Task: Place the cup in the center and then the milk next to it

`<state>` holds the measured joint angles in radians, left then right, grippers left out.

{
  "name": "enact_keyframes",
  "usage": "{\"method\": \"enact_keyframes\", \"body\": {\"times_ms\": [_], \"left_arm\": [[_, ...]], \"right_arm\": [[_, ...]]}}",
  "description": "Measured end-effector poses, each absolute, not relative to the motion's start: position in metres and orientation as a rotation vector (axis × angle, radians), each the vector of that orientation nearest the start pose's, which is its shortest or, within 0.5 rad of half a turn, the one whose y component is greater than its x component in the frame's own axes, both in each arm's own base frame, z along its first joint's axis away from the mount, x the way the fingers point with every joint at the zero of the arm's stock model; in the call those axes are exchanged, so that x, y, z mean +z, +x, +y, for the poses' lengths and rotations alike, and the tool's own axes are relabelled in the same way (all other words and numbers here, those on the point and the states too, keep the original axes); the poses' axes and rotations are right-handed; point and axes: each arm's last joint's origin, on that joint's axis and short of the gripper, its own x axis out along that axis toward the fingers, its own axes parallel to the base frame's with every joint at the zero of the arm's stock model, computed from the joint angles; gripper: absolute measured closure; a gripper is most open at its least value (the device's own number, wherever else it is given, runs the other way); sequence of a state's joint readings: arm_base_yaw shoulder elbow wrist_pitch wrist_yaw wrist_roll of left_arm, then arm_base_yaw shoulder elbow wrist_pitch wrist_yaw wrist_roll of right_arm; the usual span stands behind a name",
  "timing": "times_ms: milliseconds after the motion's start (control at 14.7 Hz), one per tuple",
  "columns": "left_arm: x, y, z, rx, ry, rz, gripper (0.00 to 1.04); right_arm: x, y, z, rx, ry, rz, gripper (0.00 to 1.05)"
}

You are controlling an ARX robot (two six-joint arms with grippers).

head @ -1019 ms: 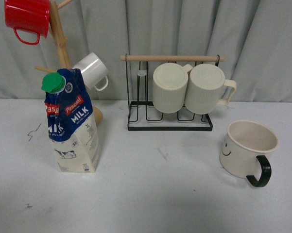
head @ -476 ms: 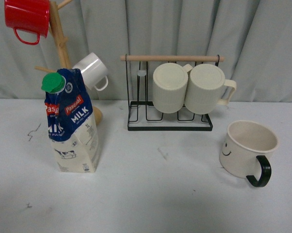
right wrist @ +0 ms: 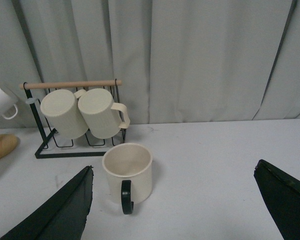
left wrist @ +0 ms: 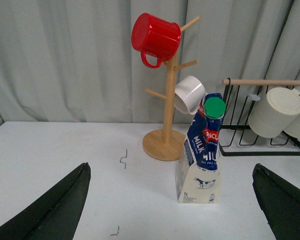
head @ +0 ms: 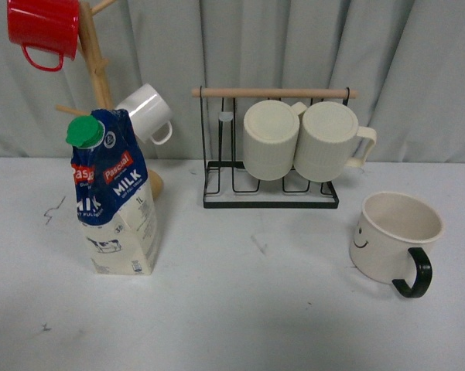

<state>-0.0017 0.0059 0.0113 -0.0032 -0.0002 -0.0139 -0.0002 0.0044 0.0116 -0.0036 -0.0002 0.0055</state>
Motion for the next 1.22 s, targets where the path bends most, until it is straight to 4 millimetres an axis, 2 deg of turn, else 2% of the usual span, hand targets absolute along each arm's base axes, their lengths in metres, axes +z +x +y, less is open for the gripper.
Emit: {"method": "enact_keyframes", "body": {"times_ms": [408, 544, 680, 748, 816, 951, 1087, 1223], "left_arm": [[0.167, 0.097, 0.000, -0.002, -0.014, -0.002, 0.07], [0.167, 0.097, 0.000, -0.002, -0.014, -0.002, 0.07], [0.167, 0.097, 0.000, -0.002, -0.014, -0.002, 0.07], [0.167, 0.097, 0.000, -0.002, -0.014, -0.002, 0.07], [0.167, 0.097, 0.000, -0.002, -0.014, -0.002, 0.07], [0.167, 0.097, 0.000, -0.002, -0.014, -0.002, 0.07], [0.167, 0.097, 0.000, -0.002, -0.014, -0.002, 0.07], [0.167, 0.097, 0.000, -0.002, -0.014, -0.002, 0.07]], "right_arm": [[0.167, 0.097, 0.000, 0.011, 0.007, -0.005, 0.06], [0.184, 0.114, -0.004, 0.090, 0.028, -0.054, 0.06], [0.217, 0.150, -0.008, 0.029, 0.072, -0.134, 0.06], [0.233, 0.178, -0.012, -0.030, 0.103, -0.152, 0.06], [0.239, 0.212, -0.014, -0.073, 0.167, -0.077, 0.06], [0.220, 0.280, -0.008, -0.124, 0.240, 0.182, 0.06], [0.206, 0.328, 0.002, -0.119, 0.251, 0.378, 0.06], [0.193, 0.357, 0.010, -0.119, 0.235, 0.539, 0.06]]}}
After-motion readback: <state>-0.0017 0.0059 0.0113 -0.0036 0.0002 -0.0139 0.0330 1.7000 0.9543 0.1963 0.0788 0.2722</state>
